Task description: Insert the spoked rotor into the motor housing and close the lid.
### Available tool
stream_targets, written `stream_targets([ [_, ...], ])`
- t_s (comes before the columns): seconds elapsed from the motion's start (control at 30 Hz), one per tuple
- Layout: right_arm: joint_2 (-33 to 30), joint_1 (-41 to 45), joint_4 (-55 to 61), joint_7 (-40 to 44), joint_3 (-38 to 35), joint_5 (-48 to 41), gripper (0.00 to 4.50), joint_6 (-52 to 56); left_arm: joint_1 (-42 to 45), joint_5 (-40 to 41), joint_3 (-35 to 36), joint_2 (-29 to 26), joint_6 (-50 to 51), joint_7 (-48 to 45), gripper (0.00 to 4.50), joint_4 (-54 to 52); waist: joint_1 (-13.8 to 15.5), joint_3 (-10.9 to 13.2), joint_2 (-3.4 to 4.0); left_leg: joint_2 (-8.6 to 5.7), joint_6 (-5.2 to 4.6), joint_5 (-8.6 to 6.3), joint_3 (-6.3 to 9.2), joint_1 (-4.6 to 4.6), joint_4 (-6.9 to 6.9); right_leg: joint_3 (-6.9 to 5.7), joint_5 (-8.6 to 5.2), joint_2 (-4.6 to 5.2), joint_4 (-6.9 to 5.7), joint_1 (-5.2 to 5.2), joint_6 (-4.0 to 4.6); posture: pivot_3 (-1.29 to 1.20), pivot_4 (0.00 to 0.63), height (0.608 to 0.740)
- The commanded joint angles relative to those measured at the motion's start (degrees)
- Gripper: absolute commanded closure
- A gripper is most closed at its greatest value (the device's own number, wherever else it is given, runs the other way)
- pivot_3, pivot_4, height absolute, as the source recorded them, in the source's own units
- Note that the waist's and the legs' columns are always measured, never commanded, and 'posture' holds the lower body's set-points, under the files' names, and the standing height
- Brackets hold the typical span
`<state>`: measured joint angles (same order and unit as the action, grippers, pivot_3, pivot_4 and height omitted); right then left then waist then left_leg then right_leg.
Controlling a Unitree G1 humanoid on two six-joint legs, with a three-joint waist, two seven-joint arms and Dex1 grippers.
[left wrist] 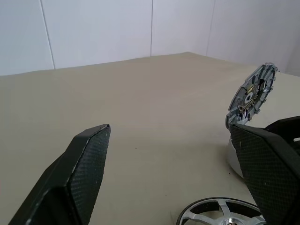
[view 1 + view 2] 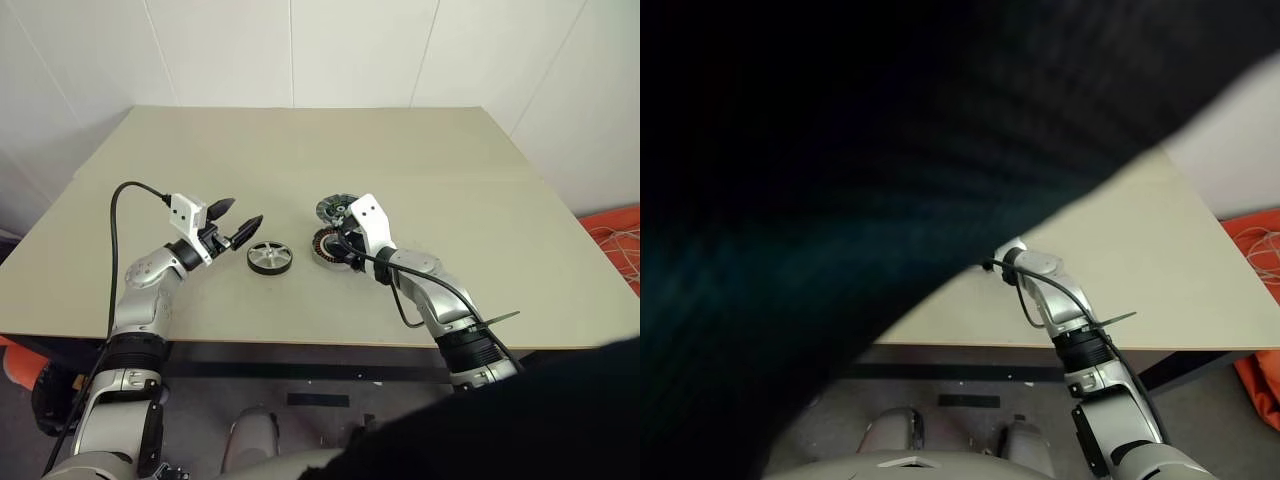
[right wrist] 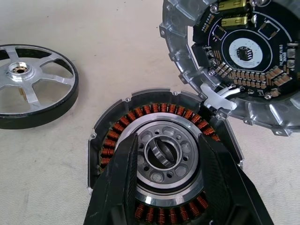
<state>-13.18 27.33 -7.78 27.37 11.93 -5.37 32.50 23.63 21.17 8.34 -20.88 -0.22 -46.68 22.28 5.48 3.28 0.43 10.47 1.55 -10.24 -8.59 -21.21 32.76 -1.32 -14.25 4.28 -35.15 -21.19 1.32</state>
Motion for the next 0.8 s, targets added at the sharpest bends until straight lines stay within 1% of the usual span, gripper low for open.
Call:
stream_targets([
  [0.03, -0.5, 0.2, 5.8, 1.0, -1.5, -1.2, 2.24, -0.5, 0.7, 0.1, 0.7, -0.6, -1.0, -0.1, 0.19, -1.0, 0.0, 0.0, 0.00, 0.00, 0.00, 0.00, 0.00, 0.00, 0.00, 0.00, 0.00, 0.00, 0.00, 0.00, 0.00, 0.00, 0.000, 0.740],
  [0.17, -1.0, -1.2, 11.7, 1.9, -1.5, -2.1, 2.24, 1.0, 0.8, 0.1, 0.7, -0.6, -0.8, -0.1, 0.19, -1.0, 0.0, 0.0, 0.00, 0.00, 0.00, 0.00, 0.01, 0.00, 0.00, 0.00, 0.00, 0.00, 0.00, 0.00, 0.00, 0.00, 0.000, 0.740],
  [0.2, -1.1, -1.6, 13.1, 1.9, -1.6, -2.3, 2.52, 1.6, 0.8, 0.1, 0.6, -0.6, -0.8, -0.1, 0.19, -1.0, 0.0, 0.0, 0.00, 0.00, 0.00, 0.00, 0.01, 0.00, 0.00, 0.00, 0.00, 0.00, 0.00, 0.00, 0.00, 0.00, 0.000, 0.740],
  [0.23, -1.1, -1.9, 14.0, 1.9, -1.7, -2.5, 2.63, 2.1, 0.8, 0.1, 0.6, -0.5, -0.8, 0.0, 0.19, -0.9, 0.0, 0.0, 0.00, 0.00, 0.00, 0.00, 0.01, 0.00, 0.00, 0.00, 0.00, 0.00, 0.00, 0.00, -0.01, 0.00, 0.000, 0.740],
  [0.27, -1.1, -2.2, 14.7, 1.9, -1.8, -2.8, 2.84, 2.6, 0.8, 0.0, 0.6, -0.5, -0.9, 0.0, 0.19, -0.9, 0.0, 0.0, 0.00, 0.00, 0.00, 0.00, 0.02, 0.01, 0.00, 0.00, 0.00, 0.00, 0.00, 0.00, 0.00, 0.00, 0.000, 0.740],
  [0.37, -1.1, -2.8, 14.2, 1.7, -1.6, -2.8, 3.89, 3.3, 0.9, 0.0, 0.5, -0.4, -0.9, 0.0, 0.19, -0.9, 0.0, 0.0, -0.01, 0.00, 0.01, 0.01, 0.02, 0.03, 0.00, 0.00, 0.00, 0.00, -0.01, 0.02, -0.01, 0.00, 0.000, 0.740],
  [0.43, -1.2, -3.1, 13.1, 1.5, -1.2, -2.3, 4.47, 3.2, 0.9, 0.0, 0.5, -0.3, -0.9, 0.0, 0.19, -0.8, 0.0, 0.0, -0.01, 0.00, 0.05, 0.03, 0.02, 0.04, 0.00, 0.00, 0.00, 0.00, -0.02, 0.02, -0.01, 0.00, 0.000, 0.740],
  [0.6, -1.1, -3.1, 9.6, 0.9, -0.9, -1.3, 4.47, 1.6, 0.7, 0.0, 0.6, -0.5, -0.9, 0.1, 0.19, -1.0, 0.0, 0.0, -0.01, 0.01, 0.12, 0.07, 0.01, 0.04, 0.00, 0.00, 0.00, 0.00, -0.05, 0.00, 0.00, 0.00, 0.000, 0.740],
  [0.8, -0.5, -0.9, 3.8, 0.1, -1.3, -0.5, 4.47, -1.0, 0.5, 0.0, 0.7, -0.6, -0.8, 0.1, 0.19, -1.3, 0.0, 0.0, -0.01, 0.00, 0.12, 0.07, 0.01, 0.04, 0.00, 0.01, 0.00, 0.00, -0.06, 0.00, 0.00, 0.00, 0.000, 0.740],
])
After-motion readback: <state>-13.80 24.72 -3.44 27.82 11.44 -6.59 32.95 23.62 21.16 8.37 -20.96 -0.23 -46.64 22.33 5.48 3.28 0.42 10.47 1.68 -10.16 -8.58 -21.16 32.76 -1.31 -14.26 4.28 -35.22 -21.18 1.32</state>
